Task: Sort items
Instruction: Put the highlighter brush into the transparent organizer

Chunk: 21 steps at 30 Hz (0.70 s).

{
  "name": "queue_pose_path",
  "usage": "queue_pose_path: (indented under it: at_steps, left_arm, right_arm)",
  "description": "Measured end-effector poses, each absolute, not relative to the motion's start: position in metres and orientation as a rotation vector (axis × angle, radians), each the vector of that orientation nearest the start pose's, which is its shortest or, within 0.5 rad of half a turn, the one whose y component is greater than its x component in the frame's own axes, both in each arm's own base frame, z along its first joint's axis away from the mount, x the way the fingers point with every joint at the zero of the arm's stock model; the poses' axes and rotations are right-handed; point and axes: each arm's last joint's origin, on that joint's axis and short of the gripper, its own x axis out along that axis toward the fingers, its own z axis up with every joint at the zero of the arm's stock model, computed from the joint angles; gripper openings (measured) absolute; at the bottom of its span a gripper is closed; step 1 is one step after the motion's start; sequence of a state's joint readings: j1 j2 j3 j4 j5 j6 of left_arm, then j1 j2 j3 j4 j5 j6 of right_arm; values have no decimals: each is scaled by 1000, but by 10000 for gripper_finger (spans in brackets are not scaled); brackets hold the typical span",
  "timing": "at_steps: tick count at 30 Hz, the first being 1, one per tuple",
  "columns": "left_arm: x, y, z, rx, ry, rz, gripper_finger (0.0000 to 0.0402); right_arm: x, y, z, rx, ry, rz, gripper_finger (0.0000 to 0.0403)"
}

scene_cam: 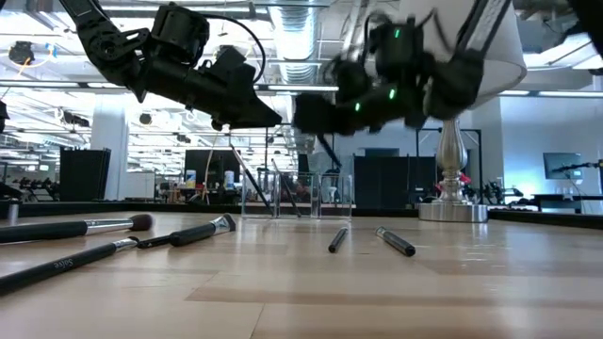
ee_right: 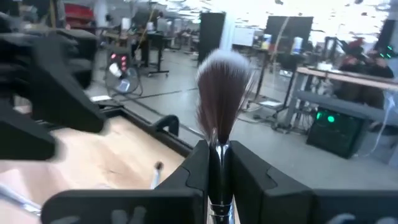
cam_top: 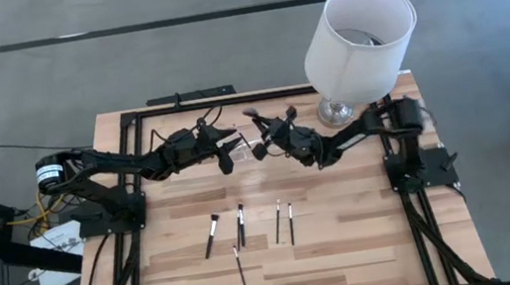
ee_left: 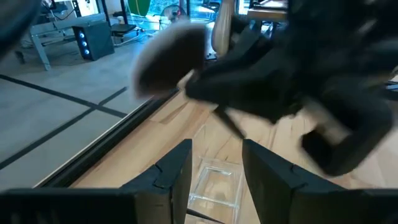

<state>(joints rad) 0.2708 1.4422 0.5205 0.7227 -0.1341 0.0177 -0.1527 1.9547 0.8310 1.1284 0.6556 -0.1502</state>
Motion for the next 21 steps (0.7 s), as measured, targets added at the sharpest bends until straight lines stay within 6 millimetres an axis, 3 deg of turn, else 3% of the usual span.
queue_pose_path:
  at_steps: [4,12,17,21]
  left_arm:
    - [265,78,187,4,203,402,139]
    - [265,78,187,4,204,402,139]
    - [265,78,187,4,204,402,139]
    - [265,78,187,4,204,402,139]
  right_arm:
    - [364,-85,128,-111,0,-837,45]
    - [365,-78,91,-244,4,-824,40]
    - [366,-76,85,-182,1,-816,72]
    - [366,-76,96,-185,-28,-820,102]
